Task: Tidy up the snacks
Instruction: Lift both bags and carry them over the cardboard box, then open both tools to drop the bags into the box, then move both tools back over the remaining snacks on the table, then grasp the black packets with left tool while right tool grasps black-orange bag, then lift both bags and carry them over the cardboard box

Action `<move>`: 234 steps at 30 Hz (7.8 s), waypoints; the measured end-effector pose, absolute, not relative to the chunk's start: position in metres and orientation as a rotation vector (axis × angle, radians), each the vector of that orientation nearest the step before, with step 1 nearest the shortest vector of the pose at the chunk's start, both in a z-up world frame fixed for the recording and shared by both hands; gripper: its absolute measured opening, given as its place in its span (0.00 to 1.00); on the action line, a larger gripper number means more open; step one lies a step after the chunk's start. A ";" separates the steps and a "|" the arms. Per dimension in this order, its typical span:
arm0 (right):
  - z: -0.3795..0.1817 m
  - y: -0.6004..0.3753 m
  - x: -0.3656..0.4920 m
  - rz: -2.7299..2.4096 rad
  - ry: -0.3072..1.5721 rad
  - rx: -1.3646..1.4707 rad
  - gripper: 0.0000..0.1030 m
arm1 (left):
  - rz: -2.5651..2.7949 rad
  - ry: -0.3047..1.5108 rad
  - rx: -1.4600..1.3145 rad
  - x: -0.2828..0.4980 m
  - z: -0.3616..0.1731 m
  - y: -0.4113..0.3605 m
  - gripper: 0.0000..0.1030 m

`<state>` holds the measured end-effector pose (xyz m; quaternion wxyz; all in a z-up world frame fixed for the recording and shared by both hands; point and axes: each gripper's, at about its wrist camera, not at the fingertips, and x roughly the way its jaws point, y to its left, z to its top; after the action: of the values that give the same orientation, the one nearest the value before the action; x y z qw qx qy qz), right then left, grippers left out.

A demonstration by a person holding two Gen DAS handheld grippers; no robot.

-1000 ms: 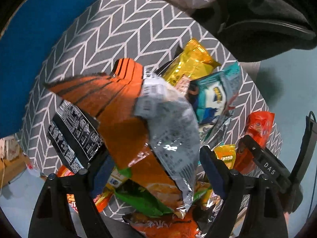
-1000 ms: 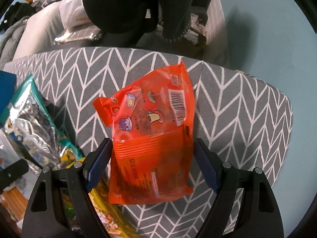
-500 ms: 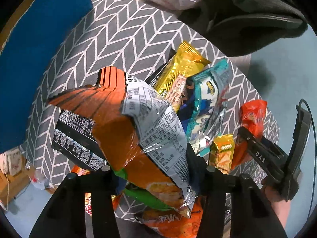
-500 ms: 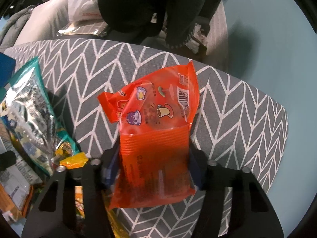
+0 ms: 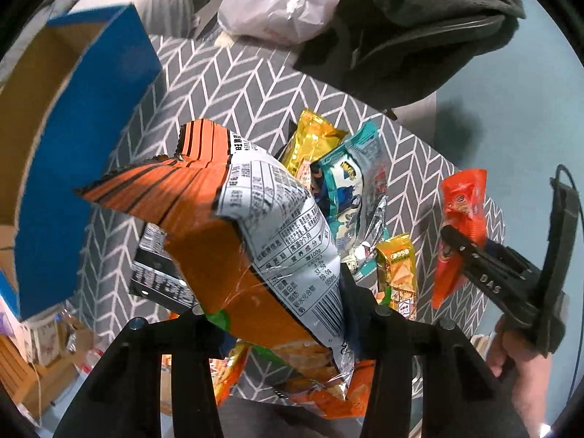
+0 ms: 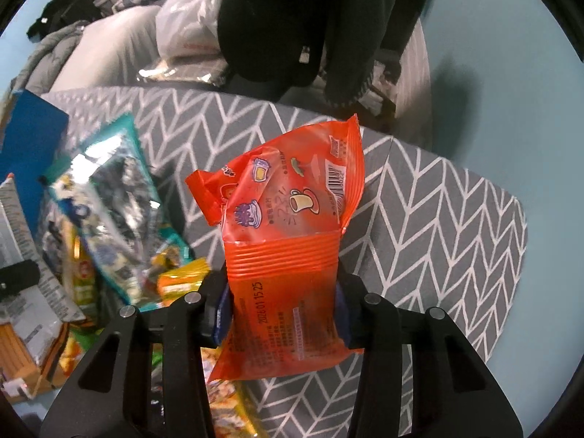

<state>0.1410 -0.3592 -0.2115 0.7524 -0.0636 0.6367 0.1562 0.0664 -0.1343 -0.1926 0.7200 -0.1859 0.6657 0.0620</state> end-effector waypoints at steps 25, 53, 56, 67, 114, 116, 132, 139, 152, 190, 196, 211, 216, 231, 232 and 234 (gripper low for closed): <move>-0.093 -0.260 0.089 0.478 1.264 -0.085 0.43 | 0.092 1.339 -0.172 0.045 -0.107 -0.072 0.45; -0.091 -0.062 0.082 0.697 1.259 -0.119 0.43 | 0.210 1.316 -0.169 0.013 -0.102 0.076 0.45; -0.096 -0.038 0.082 0.724 1.267 -0.126 0.43 | 0.219 1.323 -0.176 0.010 -0.107 0.092 0.46; -0.123 0.040 0.087 0.788 1.331 -0.124 0.43 | 0.257 1.368 -0.157 0.007 -0.135 0.143 0.46; -0.114 0.002 0.090 0.571 1.356 -0.059 0.74 | 0.130 1.301 0.076 0.012 -0.120 0.123 0.75; -0.112 -0.009 0.090 0.554 1.354 -0.048 0.74 | 0.103 1.294 0.101 0.014 -0.118 0.113 0.75; -0.097 -0.108 0.073 0.380 1.354 0.072 0.74 | -0.167 1.246 0.299 0.025 -0.105 0.027 0.75; -0.095 -0.163 0.057 0.270 1.357 0.153 0.74 | -0.298 1.224 0.400 0.026 -0.109 -0.015 0.75; -0.102 -0.260 0.009 0.043 1.361 0.323 0.74 | -0.544 1.296 0.490 0.030 -0.140 -0.079 0.75; -0.248 -0.327 -0.039 -0.154 1.462 0.451 0.74 | -0.731 1.544 0.706 0.020 -0.264 -0.153 0.83; -0.262 -0.322 -0.032 -0.150 1.481 0.467 0.74 | -0.726 1.538 0.790 0.015 -0.287 -0.162 0.84; -0.278 -0.306 -0.019 -0.150 1.481 0.454 0.57 | -0.644 1.555 0.711 0.046 -0.309 -0.162 0.85; -0.273 -0.314 -0.022 -0.141 1.474 0.452 0.51 | -0.606 1.575 0.599 0.062 -0.308 -0.150 0.75; -0.222 -0.303 -0.044 -0.108 1.416 0.362 0.50 | -0.509 1.584 0.338 0.072 -0.263 -0.094 0.61; -0.218 -0.303 -0.045 -0.105 1.413 0.358 0.50 | -0.503 1.581 0.331 0.067 -0.259 -0.092 0.61; -0.210 -0.302 -0.045 -0.101 1.407 0.346 0.50 | -0.488 1.570 0.317 0.069 -0.251 -0.089 0.61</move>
<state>-0.0451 -0.3015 -0.2099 0.7478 0.1580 0.6432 -0.0464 0.0692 -0.0891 -0.2511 0.6695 0.1405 0.6965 -0.2166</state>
